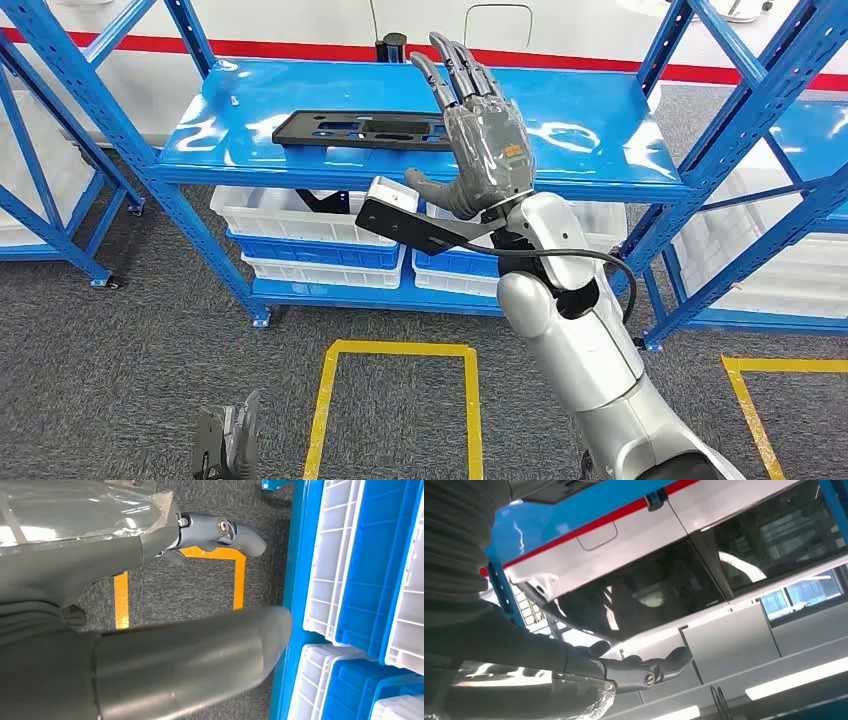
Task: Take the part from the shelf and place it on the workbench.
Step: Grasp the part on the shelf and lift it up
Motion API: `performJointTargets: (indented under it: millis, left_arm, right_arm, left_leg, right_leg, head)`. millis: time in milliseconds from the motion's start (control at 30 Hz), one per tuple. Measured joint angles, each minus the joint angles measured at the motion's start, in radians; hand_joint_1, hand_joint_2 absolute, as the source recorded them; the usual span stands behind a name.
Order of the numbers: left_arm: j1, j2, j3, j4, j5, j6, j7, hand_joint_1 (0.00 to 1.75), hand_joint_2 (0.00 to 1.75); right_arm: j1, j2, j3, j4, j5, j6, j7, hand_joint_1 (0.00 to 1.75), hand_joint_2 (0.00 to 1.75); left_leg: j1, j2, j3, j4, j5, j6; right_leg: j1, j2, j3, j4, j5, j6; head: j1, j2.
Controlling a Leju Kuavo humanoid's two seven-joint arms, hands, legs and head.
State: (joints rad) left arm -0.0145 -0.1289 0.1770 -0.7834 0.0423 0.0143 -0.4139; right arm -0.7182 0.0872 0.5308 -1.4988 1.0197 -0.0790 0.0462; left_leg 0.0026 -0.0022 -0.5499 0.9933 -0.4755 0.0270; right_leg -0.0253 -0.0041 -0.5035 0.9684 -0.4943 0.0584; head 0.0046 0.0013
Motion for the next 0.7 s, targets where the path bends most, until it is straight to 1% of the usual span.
performJointTargets:
  millis: [100, 233, 333, 500, 600, 633, 700]
  left_arm:
    - [0.004, 0.000, 0.002, 0.000, -0.004, -0.004, 0.002, 0.00, 0.00]
    - [0.015, 0.000, 0.005, -0.004, -0.013, -0.011, 0.013, 0.00, 0.00]
    - [0.023, 0.000, 0.012, -0.008, -0.017, -0.012, 0.019, 0.00, 0.00]
    - [0.026, 0.000, 0.022, -0.009, -0.020, -0.012, 0.020, 0.00, 0.00]
    - [0.027, 0.000, 0.027, -0.009, -0.020, -0.012, 0.021, 0.00, 0.00]
    - [0.026, 0.000, 0.027, -0.009, -0.020, -0.012, 0.021, 0.00, 0.00]
    - [0.025, 0.000, 0.028, -0.009, -0.020, -0.012, 0.021, 0.00, 0.00]
  right_arm:
    - [0.001, -0.003, -0.020, -0.009, -0.025, 0.006, -0.001, 0.00, 1.75]
    - [0.003, -0.016, -0.086, -0.045, -0.118, 0.012, -0.012, 0.00, 1.75]
    - [0.003, -0.033, -0.136, -0.073, -0.159, 0.016, -0.019, 0.00, 1.75]
    - [0.004, -0.076, -0.182, -0.110, -0.198, 0.004, -0.029, 0.00, 1.75]
    - [0.004, -0.105, -0.208, -0.126, -0.218, -0.003, -0.036, 0.00, 1.75]
    - [0.004, -0.111, -0.214, -0.130, -0.222, -0.005, -0.038, 0.00, 1.75]
    - [0.003, -0.124, -0.223, -0.138, -0.233, -0.009, -0.041, 0.00, 1.75]
  left_leg:
    - [0.000, 0.000, 0.000, 0.000, 0.000, 0.000]
    - [-0.001, 0.000, 0.000, 0.002, 0.000, 0.000]
    - [-0.002, 0.000, -0.001, 0.002, 0.000, 0.000]
    - [-0.006, -0.001, -0.004, 0.007, -0.002, 0.003]
    - [-0.008, -0.001, -0.009, 0.011, -0.004, 0.007]
    - [-0.009, -0.001, -0.011, 0.010, -0.006, 0.011]
    - [-0.007, 0.000, -0.006, 0.004, -0.008, 0.022]
  right_leg:
    - [0.000, 0.000, 0.000, 0.000, 0.000, 0.000]
    - [0.000, 0.000, 0.000, -0.001, 0.000, 0.000]
    - [-0.002, 0.000, -0.001, -0.001, 0.001, 0.001]
    - [-0.005, 0.000, -0.002, -0.001, 0.002, 0.003]
    - [-0.006, 0.000, -0.004, -0.003, 0.004, 0.007]
    - [-0.007, 0.000, -0.004, 0.000, 0.006, 0.011]
    - [-0.008, 0.000, -0.007, 0.009, 0.009, 0.019]
  head:
    - [0.000, 0.000]
    - [0.000, 0.000]
    - [0.000, 0.000]
    - [-0.001, 0.000]
    - [-0.001, 0.000]
    - [-0.001, 0.000]
    - [-0.001, 0.000]
